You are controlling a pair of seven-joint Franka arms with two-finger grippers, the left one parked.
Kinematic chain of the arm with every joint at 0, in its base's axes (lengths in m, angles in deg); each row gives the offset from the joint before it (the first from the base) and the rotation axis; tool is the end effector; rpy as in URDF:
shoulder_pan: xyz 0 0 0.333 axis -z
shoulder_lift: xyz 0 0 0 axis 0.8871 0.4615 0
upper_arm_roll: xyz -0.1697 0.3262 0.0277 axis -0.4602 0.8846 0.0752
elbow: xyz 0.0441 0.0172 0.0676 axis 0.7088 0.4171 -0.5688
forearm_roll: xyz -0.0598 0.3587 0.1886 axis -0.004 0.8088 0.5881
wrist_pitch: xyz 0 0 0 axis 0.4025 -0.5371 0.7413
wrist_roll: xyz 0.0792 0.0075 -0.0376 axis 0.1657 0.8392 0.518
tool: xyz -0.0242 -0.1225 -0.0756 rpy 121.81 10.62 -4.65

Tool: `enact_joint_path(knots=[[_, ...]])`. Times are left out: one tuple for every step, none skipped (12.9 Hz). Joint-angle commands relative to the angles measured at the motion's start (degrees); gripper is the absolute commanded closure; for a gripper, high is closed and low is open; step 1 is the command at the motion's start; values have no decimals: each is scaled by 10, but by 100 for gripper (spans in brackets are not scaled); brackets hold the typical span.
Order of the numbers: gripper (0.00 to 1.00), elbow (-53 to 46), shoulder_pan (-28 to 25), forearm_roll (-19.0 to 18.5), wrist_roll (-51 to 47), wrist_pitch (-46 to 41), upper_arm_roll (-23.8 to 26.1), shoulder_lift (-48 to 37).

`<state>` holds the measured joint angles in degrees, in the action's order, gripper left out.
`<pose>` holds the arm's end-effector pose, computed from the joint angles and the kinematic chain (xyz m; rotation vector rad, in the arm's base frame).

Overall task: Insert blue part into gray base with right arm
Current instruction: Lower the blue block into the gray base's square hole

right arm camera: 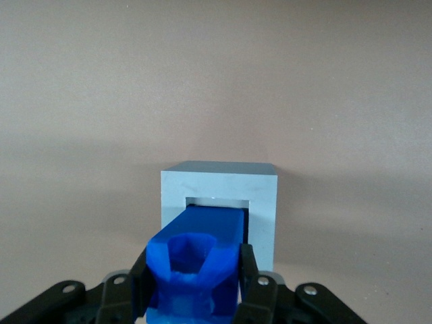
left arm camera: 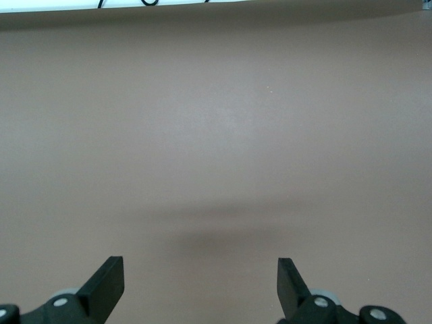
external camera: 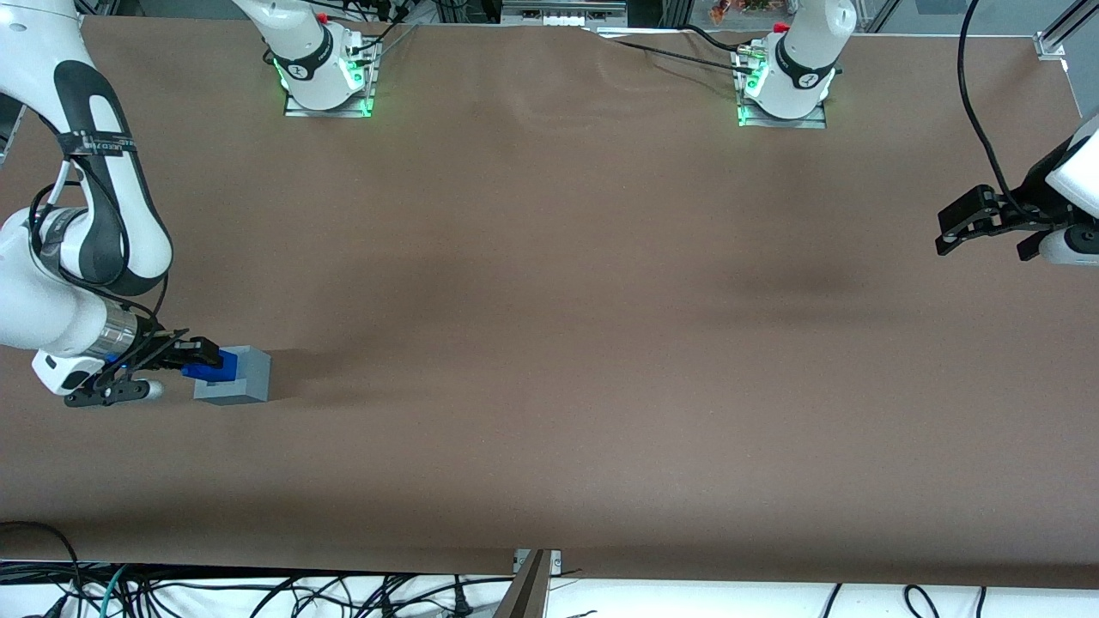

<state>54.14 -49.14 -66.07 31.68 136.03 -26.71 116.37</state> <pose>0.7190 -0.0754 0.3017 -3.0280 -0.1624 -0.0386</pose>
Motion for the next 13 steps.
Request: enact_joint_path(knots=[[86,22,6,12,12,1,3,-13],[86,21,5,12,12,2,3,-12],[86,21,6,12,12,7,3,-11],[86,21,5,12,12,12,3,-8],[86,21,5,12,12,20,3,-7],[86,21,5,11,11,22,3,-6],[86,21,5,11,12,23,2,-6],[86,21,5,10,14,23,2,-4],[86,21,5,9,14,23,2,-2],[86,21,5,9,14,23,2,-2],[86,21,5,9,14,24,2,-1],[86,21,5,9,15,30,2,1],[86,21,5,8,15,37,2,2]])
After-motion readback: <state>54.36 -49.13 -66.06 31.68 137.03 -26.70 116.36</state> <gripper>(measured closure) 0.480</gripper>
